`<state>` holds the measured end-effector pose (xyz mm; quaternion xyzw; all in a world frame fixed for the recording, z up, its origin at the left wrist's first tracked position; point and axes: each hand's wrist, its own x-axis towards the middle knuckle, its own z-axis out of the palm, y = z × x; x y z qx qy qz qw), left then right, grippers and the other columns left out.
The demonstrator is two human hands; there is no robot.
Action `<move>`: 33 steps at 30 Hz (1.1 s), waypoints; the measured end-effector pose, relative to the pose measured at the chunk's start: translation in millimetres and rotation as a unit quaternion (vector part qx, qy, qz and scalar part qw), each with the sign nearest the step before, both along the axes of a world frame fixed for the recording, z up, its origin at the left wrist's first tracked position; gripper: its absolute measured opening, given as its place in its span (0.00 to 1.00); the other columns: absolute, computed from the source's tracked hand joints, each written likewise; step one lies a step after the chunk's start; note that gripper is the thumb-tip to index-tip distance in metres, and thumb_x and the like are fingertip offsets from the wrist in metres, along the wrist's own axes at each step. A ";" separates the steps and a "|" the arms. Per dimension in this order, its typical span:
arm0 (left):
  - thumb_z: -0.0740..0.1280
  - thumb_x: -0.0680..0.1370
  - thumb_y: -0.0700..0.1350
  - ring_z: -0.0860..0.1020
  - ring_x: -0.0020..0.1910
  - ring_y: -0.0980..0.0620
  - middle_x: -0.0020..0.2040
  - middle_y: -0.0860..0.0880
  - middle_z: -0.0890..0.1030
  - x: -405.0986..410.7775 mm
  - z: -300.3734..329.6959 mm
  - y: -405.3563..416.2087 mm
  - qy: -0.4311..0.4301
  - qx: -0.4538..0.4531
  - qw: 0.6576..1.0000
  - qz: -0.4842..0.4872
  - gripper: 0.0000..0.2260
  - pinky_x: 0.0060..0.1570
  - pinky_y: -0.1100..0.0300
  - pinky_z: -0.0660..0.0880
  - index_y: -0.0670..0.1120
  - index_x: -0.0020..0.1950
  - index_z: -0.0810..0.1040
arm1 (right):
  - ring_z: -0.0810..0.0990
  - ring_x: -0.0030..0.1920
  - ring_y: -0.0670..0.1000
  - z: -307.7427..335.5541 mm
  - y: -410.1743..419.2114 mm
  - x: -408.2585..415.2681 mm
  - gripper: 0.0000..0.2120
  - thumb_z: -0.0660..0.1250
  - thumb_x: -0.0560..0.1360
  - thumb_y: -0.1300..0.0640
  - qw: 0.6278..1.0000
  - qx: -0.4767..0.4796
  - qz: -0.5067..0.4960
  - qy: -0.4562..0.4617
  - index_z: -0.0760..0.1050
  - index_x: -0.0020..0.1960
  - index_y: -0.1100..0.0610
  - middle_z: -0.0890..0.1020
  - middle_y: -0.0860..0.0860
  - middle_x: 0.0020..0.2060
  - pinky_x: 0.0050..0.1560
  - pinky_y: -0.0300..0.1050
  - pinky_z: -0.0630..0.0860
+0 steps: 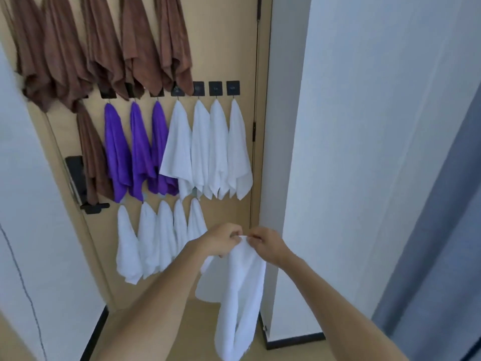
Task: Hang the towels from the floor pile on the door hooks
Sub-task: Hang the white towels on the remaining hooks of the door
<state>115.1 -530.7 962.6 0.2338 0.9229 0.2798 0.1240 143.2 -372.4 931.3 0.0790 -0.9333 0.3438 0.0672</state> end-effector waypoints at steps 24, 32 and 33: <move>0.61 0.73 0.35 0.67 0.32 0.54 0.30 0.50 0.68 -36.1 60.9 -40.5 0.012 0.045 0.993 0.109 0.11 0.31 0.67 0.60 0.43 0.31 0.66 | 0.64 0.22 0.41 70.2 -25.1 -44.2 0.22 0.65 0.76 0.59 0.995 0.016 0.097 -0.008 0.62 0.25 0.51 0.65 0.43 0.20 0.27 0.32 0.60; 0.62 0.75 0.37 0.75 0.39 0.50 0.39 0.48 0.76 -41.1 64.6 -40.8 0.010 0.047 0.995 0.087 0.13 0.40 0.61 0.72 0.47 0.32 0.76 | 0.68 0.26 0.39 69.3 -16.5 -48.6 0.15 0.62 0.78 0.60 0.993 -0.032 0.109 0.008 0.73 0.34 0.47 0.70 0.43 0.27 0.30 0.31 0.63; 0.61 0.76 0.37 0.76 0.41 0.50 0.41 0.48 0.77 -42.1 64.9 -39.8 0.010 0.044 0.996 0.080 0.13 0.41 0.59 0.74 0.48 0.33 0.76 | 0.69 0.27 0.40 68.6 -15.9 -49.5 0.13 0.61 0.78 0.61 0.993 -0.037 0.113 0.009 0.74 0.37 0.49 0.71 0.44 0.29 0.30 0.31 0.64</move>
